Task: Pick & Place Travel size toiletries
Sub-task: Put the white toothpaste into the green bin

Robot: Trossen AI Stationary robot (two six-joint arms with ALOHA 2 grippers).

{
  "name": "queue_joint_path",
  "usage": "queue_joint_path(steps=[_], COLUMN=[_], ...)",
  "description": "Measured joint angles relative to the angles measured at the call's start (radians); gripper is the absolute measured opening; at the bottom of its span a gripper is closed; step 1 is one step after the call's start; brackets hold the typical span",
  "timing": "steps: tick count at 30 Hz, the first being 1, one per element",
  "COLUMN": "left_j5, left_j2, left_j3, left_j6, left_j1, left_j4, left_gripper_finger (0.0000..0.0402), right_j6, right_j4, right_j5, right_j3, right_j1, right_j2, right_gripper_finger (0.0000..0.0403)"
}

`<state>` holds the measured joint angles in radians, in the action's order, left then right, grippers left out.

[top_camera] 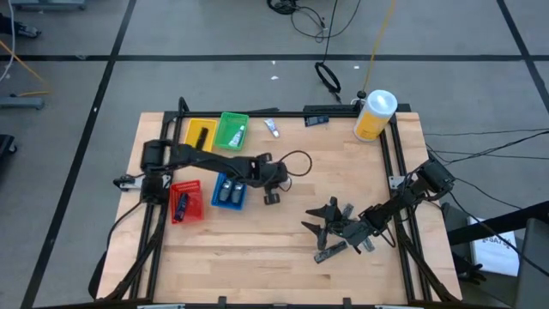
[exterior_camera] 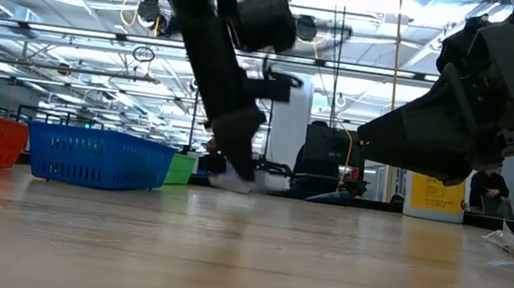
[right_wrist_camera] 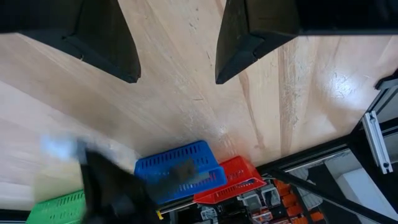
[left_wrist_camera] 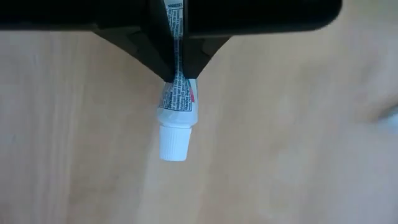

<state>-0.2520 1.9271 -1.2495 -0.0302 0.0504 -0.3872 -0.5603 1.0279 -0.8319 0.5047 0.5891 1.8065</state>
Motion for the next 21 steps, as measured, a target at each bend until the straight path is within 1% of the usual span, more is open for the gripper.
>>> queue_joint_path(steps=[3,6,9,11,14,17,21], left_j5=[-0.147,-0.29,-0.351,-0.344,-0.282,-0.199,-0.094], left_j2=[-0.089,-0.188,-0.271,-0.309,-0.339,-0.337,-0.338], left_j3=[0.0,0.0,0.012,0.043,0.112,0.197,0.289], left_j6=[-0.066,-0.14,-0.23,-0.27,-0.29,-0.251,-0.227], left_j1=[-0.014,0.008,0.088,0.167,0.297,0.414,0.508], left_j4=[-0.128,-0.269,-0.376,-0.402,-0.369,-0.258,-0.071], left_gripper_finger=[0.0014,0.0006,0.0007,0.0014,0.0019,0.0013,0.0003], right_j6=[-0.003,-0.003,-0.004,-0.004,-0.003,-0.003,-0.003], right_j4=[0.0,0.0,0.001,0.005,0.025,0.034,0.045], right_j5=[0.0,0.023,0.034,0.038,0.052,0.052,0.052], right_j3=[0.0,0.0,0.0,0.0,0.0,0.0,0.0], right_j1=[0.001,0.001,0.001,0.001,0.001,0.002,0.002], right_j2=[0.0,0.0,0.0,0.0,0.0,0.0,0.0], right_gripper_finger=[0.0201,0.0201,0.0201,0.0201,0.0201,0.0201,0.0201])
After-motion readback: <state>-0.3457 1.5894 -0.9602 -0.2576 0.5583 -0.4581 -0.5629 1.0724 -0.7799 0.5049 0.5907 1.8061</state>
